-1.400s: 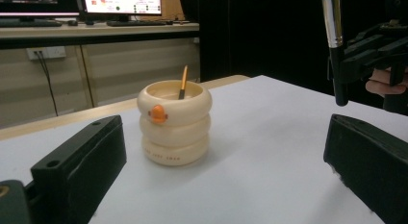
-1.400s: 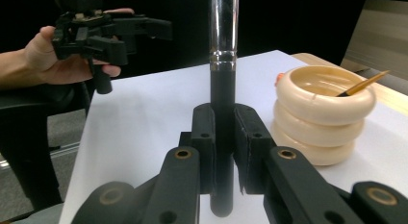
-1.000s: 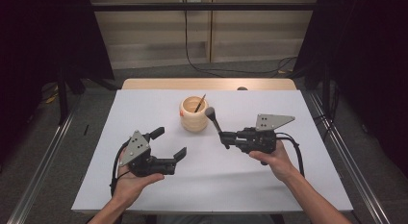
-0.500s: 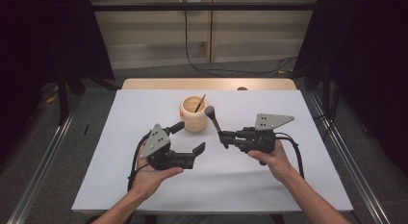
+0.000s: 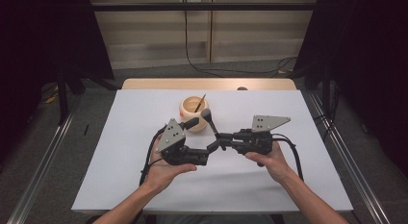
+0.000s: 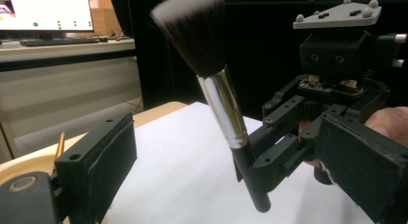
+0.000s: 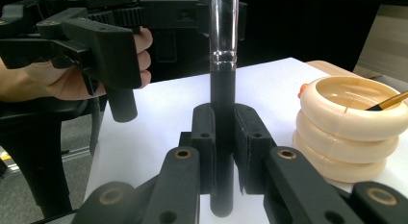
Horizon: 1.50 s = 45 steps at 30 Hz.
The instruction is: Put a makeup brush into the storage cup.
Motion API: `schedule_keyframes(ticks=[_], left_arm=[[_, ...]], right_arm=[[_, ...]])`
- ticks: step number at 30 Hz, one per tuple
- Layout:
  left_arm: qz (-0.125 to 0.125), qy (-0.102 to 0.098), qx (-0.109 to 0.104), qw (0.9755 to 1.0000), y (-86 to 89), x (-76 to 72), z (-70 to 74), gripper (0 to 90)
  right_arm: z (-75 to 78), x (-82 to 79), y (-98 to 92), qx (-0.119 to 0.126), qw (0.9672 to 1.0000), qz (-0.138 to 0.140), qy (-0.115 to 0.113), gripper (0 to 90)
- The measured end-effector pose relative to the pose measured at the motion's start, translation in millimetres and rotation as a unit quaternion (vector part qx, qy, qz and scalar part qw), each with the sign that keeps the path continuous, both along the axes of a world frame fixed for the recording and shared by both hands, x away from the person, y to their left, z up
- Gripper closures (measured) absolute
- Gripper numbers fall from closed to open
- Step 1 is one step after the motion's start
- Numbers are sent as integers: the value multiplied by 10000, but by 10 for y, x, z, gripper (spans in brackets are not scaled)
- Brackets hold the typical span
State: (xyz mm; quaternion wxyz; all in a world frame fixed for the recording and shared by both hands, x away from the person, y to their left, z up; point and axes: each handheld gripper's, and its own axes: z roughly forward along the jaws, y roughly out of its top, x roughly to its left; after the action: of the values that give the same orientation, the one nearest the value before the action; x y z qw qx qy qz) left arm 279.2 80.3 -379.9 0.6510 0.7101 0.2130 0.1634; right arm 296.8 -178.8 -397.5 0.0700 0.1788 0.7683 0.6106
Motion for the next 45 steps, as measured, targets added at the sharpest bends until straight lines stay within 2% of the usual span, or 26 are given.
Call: schedule_keyframes(ticks=[4, 6, 9, 12, 20, 23, 28, 32, 35, 38, 40, 42, 45], left_arm=[[8, 0, -46, 10000, -42, 24, -3, 81], [-39, -19, -88, 10000, -64, 40, -1, 112], [-12, 25, -142, 9999, -77, 60, 7, 204], [-20, -27, -120, 9999, -82, 79, 21, 278], [-138, 96, -194, 9997, -101, 118, 79, 521], [-161, 150, -197, 9996, -112, 142, 101, 581], [-271, 242, -239, 9991, -130, 143, 108, 617], [-190, 358, -223, 9989, -109, 171, 87, 615], [-108, 425, -328, 9985, -94, 189, 68, 617], [-219, 490, -284, 9982, -96, 184, 63, 670], [-298, 586, -348, 9972, -94, 189, 62, 736], [-341, 670, -355, 9965, -86, 195, 61, 748], [-342, 662, -330, 9967, -84, 190, 60, 752]], right_arm=[[5, -3, 14, -18, 10000, 5, -26, 802], [5, -5, 15, -24, 10000, 8, -33, 802], [5, 1, 5, -8, 10000, -6, -22, 802], [8, -1, 1, 2, 10000, -18, -26, 802], [31, 0, -18, 18, 10000, -77, -52, 802], [36, 5, -29, 29, 9999, -107, -72, 802], [32, 4, -29, 36, 9999, -113, -69, 802], [36, 5, -40, 48, 9998, -151, -74, 802], [39, 9, -44, 60, 9998, -171, -77, 802], [24, 16, -42, 42, 9998, -167, -56, 802], [17, 17, -38, 28, 9998, -170, -48, 802], [6, 17, -31, 37, 9999, -150, -35, 802], [-5, 19, -20, 33, 9999, -145, -30, 802]])
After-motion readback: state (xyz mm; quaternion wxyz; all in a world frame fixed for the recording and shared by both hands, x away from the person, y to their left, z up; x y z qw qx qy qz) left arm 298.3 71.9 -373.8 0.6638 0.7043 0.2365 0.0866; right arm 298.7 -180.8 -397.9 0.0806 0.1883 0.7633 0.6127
